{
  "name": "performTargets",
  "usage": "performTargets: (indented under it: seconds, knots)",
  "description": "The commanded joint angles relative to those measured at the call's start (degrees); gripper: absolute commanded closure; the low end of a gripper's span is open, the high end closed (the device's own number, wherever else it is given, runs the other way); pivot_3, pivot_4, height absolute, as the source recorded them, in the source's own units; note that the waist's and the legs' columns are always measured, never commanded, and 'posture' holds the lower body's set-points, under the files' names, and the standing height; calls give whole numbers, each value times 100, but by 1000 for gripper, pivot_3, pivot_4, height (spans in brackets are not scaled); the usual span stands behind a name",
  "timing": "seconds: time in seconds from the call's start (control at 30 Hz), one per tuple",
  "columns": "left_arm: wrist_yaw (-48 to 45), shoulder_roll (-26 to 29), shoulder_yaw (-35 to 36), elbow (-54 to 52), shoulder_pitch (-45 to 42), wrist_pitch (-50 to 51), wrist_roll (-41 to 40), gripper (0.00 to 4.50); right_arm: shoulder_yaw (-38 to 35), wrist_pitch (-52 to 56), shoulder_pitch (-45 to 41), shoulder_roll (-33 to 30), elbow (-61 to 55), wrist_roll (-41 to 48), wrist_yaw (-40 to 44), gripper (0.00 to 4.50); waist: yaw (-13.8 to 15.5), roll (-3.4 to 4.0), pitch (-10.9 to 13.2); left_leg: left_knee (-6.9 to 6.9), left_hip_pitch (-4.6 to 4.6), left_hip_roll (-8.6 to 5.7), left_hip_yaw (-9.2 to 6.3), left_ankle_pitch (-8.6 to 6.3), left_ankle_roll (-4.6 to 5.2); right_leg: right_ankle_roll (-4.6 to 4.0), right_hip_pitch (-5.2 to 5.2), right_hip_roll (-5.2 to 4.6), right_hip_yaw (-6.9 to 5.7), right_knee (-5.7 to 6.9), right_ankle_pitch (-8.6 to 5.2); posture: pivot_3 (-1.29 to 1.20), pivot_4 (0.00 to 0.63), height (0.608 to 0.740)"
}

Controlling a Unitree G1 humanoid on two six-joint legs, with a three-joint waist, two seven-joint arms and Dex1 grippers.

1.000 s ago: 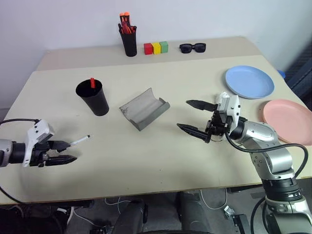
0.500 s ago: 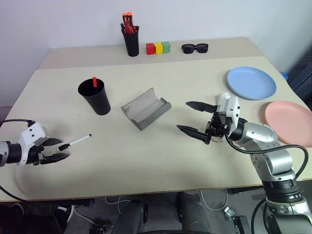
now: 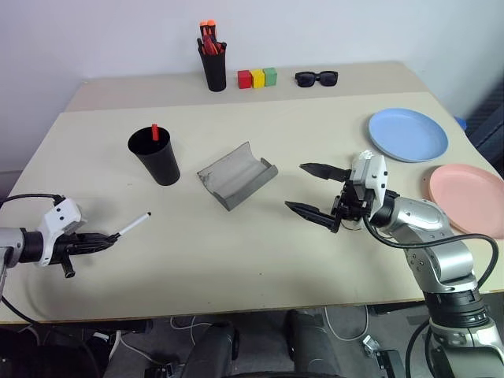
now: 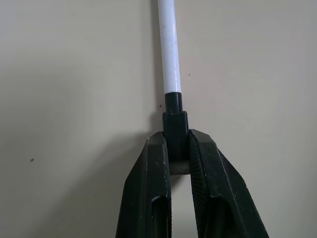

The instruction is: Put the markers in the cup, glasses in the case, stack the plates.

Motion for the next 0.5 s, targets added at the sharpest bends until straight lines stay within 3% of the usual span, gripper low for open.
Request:
performTargets:
  seconds: [0.03,0.27,0.5]
  knots:
    - [-181,-123,124,-368,41,206,-359,4479,-125,-44,-19,-33,-189,45,-24,114,1,0,0,0,0,0,0,0,0,0,0,0,0,0,0,0,150,740]
    - [-84,-670,866,-1675,27,738,-1608,4479,-94,-88,-84,4,-96,17,-14,114,-6,-14,4,2,-5,5,-2,0,0,-5,-3,1,0,-2,3,0,150,740]
    - [1026,-1319,1394,-2303,-706,1036,-2285,4479,-63,-160,-181,29,32,-36,6,114,-4,-18,4,4,-4,5,-1,0,-2,-7,-2,3,1,-3,6,0,150,740]
